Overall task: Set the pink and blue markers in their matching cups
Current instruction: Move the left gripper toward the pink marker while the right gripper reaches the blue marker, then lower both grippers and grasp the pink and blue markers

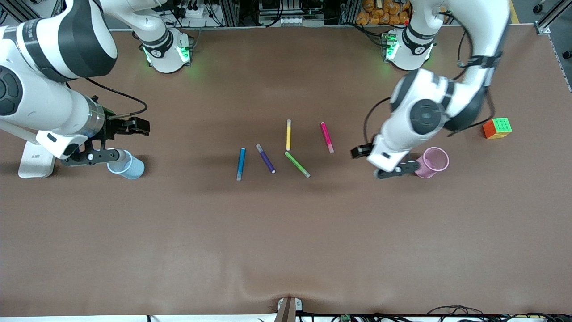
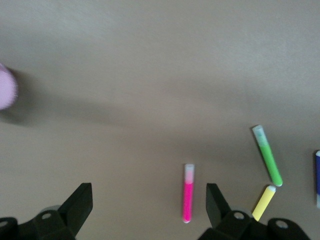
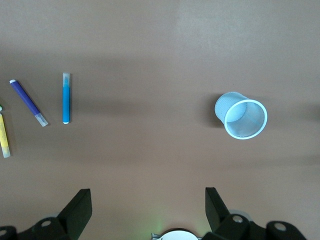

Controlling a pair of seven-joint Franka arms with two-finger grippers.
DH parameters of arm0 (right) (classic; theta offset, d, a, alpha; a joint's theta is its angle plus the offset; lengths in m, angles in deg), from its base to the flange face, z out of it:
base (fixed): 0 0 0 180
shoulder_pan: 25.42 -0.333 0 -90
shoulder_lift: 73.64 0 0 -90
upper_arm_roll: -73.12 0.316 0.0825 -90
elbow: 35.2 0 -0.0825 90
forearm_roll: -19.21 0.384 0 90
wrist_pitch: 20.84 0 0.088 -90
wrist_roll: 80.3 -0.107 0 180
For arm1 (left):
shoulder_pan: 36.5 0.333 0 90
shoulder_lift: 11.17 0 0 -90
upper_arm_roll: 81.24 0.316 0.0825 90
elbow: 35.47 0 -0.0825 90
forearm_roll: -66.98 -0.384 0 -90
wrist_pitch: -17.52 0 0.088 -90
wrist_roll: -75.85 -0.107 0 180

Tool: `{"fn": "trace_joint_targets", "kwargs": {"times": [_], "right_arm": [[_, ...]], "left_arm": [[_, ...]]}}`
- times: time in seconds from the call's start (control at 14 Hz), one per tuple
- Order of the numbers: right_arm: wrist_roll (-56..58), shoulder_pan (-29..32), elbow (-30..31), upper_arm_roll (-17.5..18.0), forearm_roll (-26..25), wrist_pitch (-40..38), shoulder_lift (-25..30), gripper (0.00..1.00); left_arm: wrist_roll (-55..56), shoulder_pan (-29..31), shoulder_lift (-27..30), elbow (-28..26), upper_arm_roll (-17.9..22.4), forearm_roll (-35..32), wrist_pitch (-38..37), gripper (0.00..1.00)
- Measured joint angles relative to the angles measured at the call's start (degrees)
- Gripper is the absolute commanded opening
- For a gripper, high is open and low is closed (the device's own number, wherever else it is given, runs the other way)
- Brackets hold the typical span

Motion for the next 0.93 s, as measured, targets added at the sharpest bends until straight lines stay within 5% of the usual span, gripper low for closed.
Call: {"fn": "trace_joint_targets", "kwargs": {"times": [0.5, 0.93], "right_arm": [[0.0, 0.3, -0.1, -0.6, 0.0, 0.2, -0.1, 1.0], [0.0, 0.3, -0.2, -0.6, 0.0, 0.2, -0.6, 1.0]], "left_arm": [[5.9, -6.5, -6.7, -4.9, 0.0, 0.0, 12.3, 1.0], [7.6, -7.7, -8.2, -7.4, 0.0, 0.0, 14.7, 0.85]]}}
